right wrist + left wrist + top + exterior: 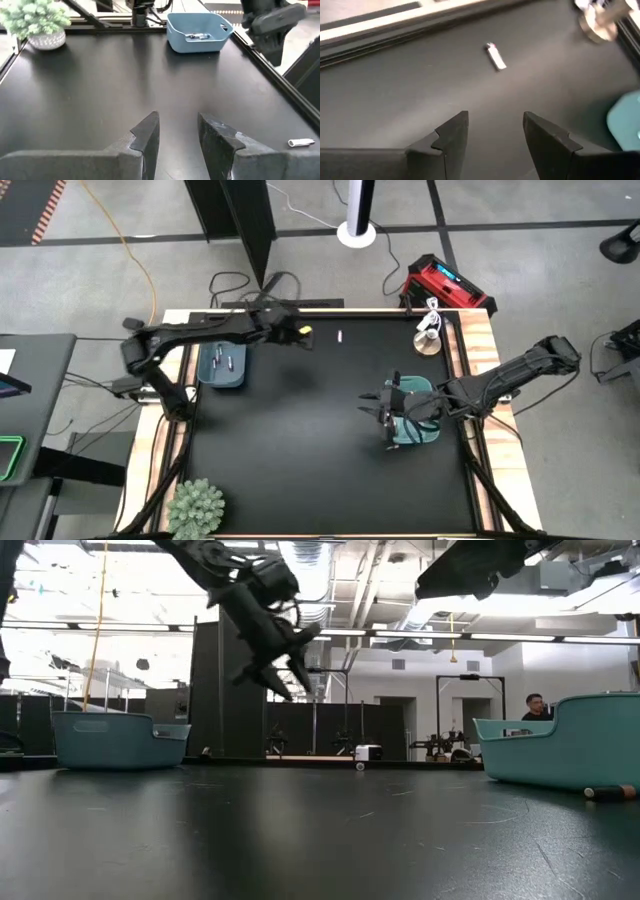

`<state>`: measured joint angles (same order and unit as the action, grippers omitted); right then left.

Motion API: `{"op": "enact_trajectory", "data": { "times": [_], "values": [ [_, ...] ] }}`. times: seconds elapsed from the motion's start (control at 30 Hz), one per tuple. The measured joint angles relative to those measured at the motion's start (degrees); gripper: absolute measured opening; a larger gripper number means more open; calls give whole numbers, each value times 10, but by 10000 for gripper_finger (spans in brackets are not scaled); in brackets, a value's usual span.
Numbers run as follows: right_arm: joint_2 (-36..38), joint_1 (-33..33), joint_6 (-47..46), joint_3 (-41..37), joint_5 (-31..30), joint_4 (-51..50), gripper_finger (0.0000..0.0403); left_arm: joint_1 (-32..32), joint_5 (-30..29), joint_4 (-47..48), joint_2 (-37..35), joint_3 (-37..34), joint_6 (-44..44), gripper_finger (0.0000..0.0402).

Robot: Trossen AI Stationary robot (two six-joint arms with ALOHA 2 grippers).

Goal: Sort batteries
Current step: Put the silver battery into the blue bin

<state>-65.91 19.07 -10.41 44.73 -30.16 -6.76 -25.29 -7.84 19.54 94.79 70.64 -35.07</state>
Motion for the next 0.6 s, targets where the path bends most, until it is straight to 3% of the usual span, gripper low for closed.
{"op": "enact_trajectory", "data": {
  "times": [0.23,0.43,0.6],
  "values": [
    [0,-32,-40,0,-30,0,150,25,4,2,7,45,57,184],
    [0,-107,-71,0,-60,17,150,50,-61,32,-70,43,102,184],
    [0,-199,-101,0,-60,16,150,85,-119,15,-159,1,139,184]
  ]
}}
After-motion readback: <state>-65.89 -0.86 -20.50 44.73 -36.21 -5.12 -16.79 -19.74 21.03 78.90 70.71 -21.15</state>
